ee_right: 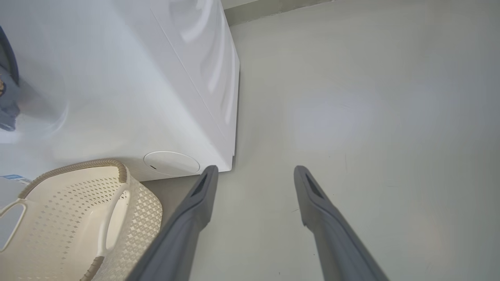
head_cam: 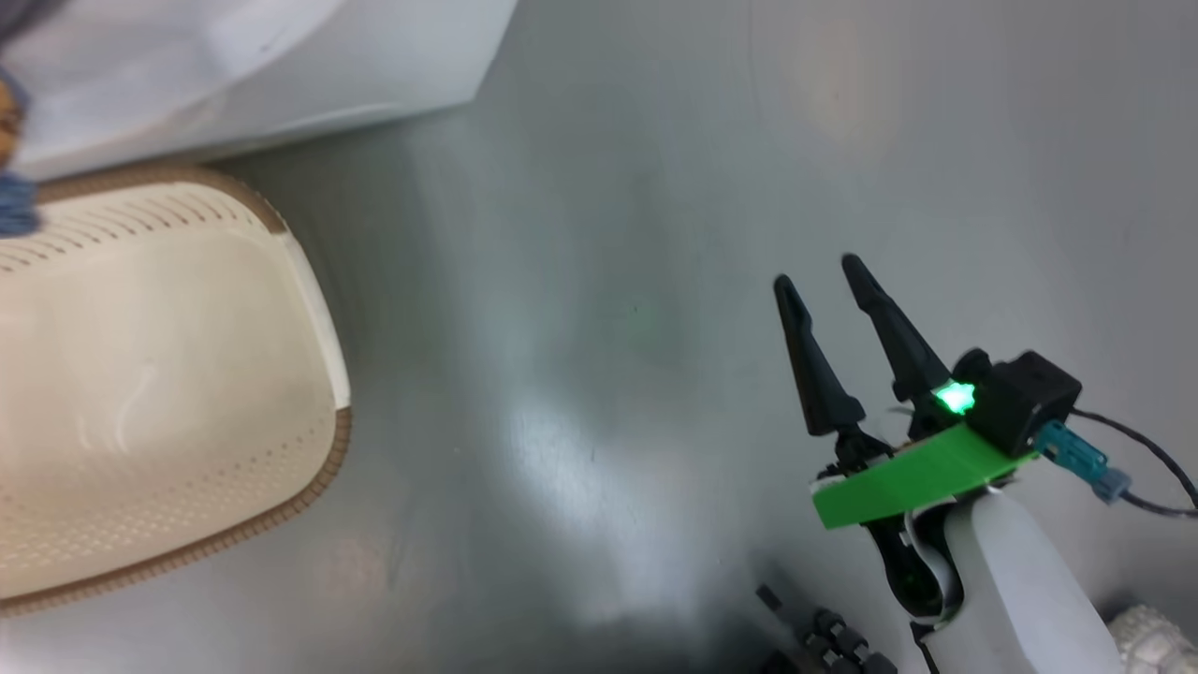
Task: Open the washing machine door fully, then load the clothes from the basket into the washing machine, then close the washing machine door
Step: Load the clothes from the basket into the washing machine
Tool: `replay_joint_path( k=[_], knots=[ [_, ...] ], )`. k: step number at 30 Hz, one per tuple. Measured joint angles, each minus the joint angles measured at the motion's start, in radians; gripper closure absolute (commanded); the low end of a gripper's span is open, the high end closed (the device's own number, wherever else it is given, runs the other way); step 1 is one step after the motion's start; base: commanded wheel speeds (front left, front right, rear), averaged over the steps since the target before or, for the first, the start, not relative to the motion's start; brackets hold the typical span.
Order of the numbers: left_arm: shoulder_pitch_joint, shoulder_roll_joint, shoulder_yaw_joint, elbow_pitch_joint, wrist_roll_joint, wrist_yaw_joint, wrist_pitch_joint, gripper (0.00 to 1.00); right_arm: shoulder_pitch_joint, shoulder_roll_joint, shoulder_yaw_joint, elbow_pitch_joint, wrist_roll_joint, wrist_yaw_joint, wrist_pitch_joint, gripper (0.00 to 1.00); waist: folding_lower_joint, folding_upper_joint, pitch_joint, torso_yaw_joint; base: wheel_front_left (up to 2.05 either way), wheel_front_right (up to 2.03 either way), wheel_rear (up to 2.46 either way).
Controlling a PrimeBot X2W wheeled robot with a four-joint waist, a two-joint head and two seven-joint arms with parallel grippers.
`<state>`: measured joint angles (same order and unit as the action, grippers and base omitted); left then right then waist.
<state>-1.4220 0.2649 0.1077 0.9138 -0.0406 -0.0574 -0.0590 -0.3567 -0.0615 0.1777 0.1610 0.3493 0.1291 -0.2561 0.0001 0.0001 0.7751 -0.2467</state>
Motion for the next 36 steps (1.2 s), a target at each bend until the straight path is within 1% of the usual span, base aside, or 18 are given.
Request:
replay_joint_path(
  k=[2, 7, 11, 12, 16, 19, 21, 25, 26, 27, 32, 36],
  knots=[
    [-0.04, 0.007, 0.007, -0.001, -0.021, -0.009, 0.008, 1.0, -0.015, 0.003, 0.009, 0.001, 0.007, 0.0, 0.0, 0.0, 0.0, -0.0001, 0.023, -0.003, 0.0, 0.0, 0.0],
    [-0.091, 0.034, -0.018, -0.002, -0.024, -0.029, 0.046, 1.0, -0.04, 0.006, 0.034, 0.004, 0.024, 0.0, 0.0, 0.0, 0.0, 0.0, 0.071, -0.013, 0.0, 0.0, 0.0],
    [-0.118, 0.05, -0.03, -0.022, -0.026, -0.045, 0.047, 1.0, -0.047, 0.009, 0.043, 0.01, 0.052, 0.0, 0.0, 0.0, 0.0, 0.0, 0.088, -0.026, 0.0, 0.0, 0.0],
    [-0.122, 0.057, -0.04, -0.037, -0.024, -0.045, 0.029, 1.0, -0.052, 0.009, 0.044, 0.011, 0.063, 0.0, 0.0, 0.0, 0.0, 0.0, 0.09, -0.029, 0.0, 0.0, 0.0],
    [-0.139, 0.094, -0.076, -0.109, 0.006, -0.046, -0.098, 1.0, -0.06, 0.009, 0.056, 0.011, 0.08, 0.0, 0.0, 0.0, 0.0, 0.0, 0.099, -0.039, 0.0, 0.0, 0.0],
    [-0.144, 0.118, -0.095, -0.139, 0.029, -0.046, -0.15, 1.0, -0.06, 0.009, 0.063, 0.011, 0.09, 0.0, 0.0, 0.0, 0.0, 0.0, 0.103, -0.046, 0.0, 0.0, 0.0],
    [-0.144, 0.123, -0.094, -0.136, 0.027, -0.045, -0.156, 1.0, -0.06, 0.009, 0.064, 0.012, 0.095, 0.0, 0.0, 0.0, -0.0001, 0.0, 0.103, -0.048, 0.0, 0.0, 0.0],
    [-0.139, 0.123, -0.093, -0.105, 0.021, -0.045, -0.13, 1.0, -0.061, 0.009, 0.064, 0.019, 0.1, 0.0, 0.0, 0.0, -0.0001, 0.0, 0.096, -0.047, 0.0, 0.0, 0.0],
    [-0.136, 0.124, -0.093, -0.101, 0.019, -0.045, -0.127, 0.25, -0.061, 0.009, 0.062, 0.02, 0.1, 0.0, 0.0, 0.0, -0.0001, 0.0, 0.094, -0.046, 0.0, 0.0, 0.0],
    [-0.133, 0.125, -0.093, -0.094, 0.016, -0.045, -0.124, 0.0, -0.061, 0.009, 0.06, 0.021, 0.1, 0.0, 0.0, 0.0, -0.0001, 0.0, 0.091, -0.044, 0.0, 0.0, 0.0],
    [-0.093, 0.118, -0.087, -0.072, -0.012, -0.045, -0.108, 0.0, -0.06, 0.009, 0.036, 0.025, 0.097, 0.0, 0.0, 0.0, -0.0001, 0.0, 0.066, -0.03, 0.0, 0.0, 0.0],
    [-0.048, 0.089, -0.075, -0.072, -0.049, -0.045, -0.11, 0.0, -0.06, 0.009, 0.026, 0.028, 0.083, 0.0, 0.0, 0.0, -0.0001, 0.0, 0.039, -0.011, 0.0, 0.0, 0.0]
  ],
)
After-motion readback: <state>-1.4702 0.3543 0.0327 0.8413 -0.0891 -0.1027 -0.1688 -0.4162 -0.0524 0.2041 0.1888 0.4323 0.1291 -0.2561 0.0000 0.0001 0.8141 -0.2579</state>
